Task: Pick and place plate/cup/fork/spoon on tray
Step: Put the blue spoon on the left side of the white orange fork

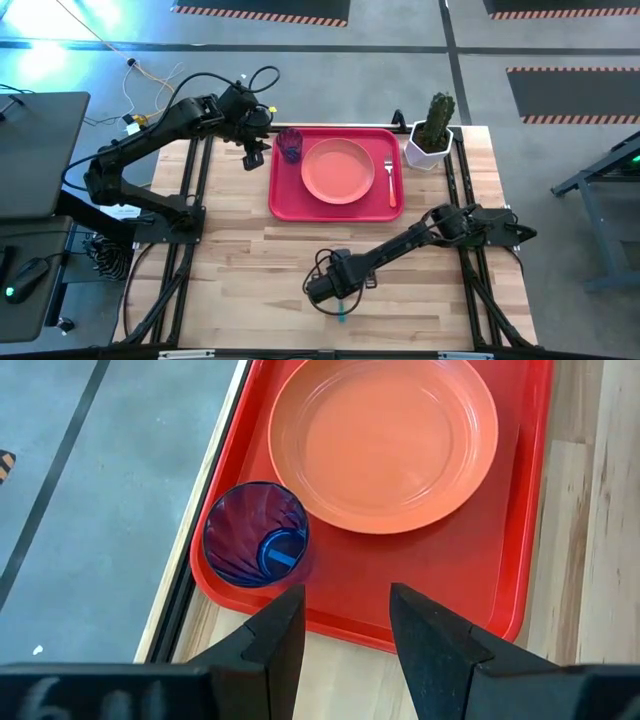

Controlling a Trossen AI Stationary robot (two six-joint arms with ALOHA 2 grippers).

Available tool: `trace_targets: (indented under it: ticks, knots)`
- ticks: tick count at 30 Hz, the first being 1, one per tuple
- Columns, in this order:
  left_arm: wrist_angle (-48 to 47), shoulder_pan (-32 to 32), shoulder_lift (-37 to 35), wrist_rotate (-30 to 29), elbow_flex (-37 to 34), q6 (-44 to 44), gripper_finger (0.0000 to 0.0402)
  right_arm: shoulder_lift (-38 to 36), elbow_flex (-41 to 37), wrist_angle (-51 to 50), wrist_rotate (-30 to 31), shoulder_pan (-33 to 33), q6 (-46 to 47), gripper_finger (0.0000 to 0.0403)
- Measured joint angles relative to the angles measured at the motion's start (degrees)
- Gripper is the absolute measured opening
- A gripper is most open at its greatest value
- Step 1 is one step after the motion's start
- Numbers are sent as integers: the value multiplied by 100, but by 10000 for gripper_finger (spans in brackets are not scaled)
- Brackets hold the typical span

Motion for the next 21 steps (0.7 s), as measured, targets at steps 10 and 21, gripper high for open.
trace_targets:
  ticks: [10, 21]
  knots:
    - [-2, 1, 1, 0, 0, 2, 138, -5, 4, -14, -51, -2, 139, 7]
    - [-4, 0, 0, 0, 0, 0, 137, -222, -7, -121, 231, 0, -36, 5]
